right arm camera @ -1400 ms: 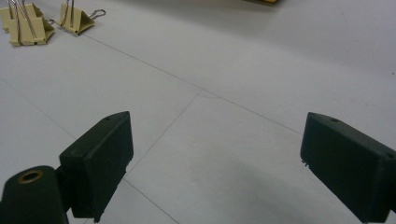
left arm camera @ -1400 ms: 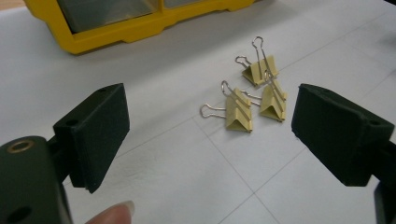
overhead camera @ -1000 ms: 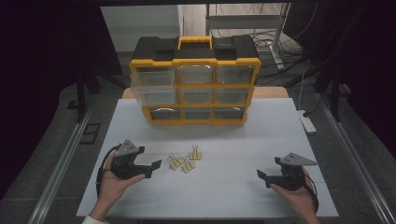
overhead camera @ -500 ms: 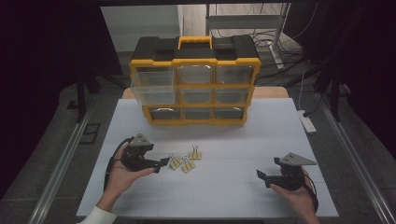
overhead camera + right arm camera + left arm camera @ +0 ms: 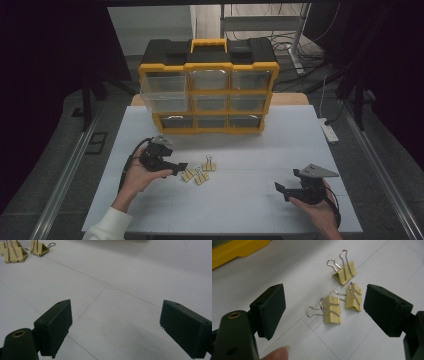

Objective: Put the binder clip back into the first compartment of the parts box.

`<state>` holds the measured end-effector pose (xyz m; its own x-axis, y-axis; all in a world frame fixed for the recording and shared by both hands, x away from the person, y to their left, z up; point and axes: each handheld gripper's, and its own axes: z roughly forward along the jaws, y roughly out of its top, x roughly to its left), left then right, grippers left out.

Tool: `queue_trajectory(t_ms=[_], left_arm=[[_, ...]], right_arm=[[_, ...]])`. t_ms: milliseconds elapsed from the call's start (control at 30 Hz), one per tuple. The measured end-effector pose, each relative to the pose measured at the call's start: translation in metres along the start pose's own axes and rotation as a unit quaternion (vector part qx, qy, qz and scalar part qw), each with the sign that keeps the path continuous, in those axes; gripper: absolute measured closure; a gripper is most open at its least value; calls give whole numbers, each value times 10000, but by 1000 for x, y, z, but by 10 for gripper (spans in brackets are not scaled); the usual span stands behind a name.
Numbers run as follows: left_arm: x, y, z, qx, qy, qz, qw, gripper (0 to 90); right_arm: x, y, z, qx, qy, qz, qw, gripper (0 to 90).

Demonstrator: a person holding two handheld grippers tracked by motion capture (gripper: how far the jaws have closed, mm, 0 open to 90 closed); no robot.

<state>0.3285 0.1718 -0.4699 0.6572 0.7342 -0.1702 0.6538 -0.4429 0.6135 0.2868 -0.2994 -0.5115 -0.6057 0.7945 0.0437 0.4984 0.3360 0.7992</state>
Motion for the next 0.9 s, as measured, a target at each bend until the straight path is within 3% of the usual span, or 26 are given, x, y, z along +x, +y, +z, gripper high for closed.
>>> queue_trajectory(t_ms=[267,533,700,800,900], left_arm=[[5,3,14,310,2,-36,9995,194],[10,-2,20,435,-188,-65,9989,275],[18,-7,28,581,-359,-210,9974,430],[21,-9,35,699,-674,-249,9950,600],[20,-9,36,709,-809,-212,9940,675]], right_arm=[[0,-1,-1,-32,68,34,10000,115],[0,-2,0,2,64,8,10000,118],[0,-2,0,9,52,-2,10000,120],[-1,-3,0,18,44,3,10000,121],[-1,-3,0,24,40,4,10000,121]])
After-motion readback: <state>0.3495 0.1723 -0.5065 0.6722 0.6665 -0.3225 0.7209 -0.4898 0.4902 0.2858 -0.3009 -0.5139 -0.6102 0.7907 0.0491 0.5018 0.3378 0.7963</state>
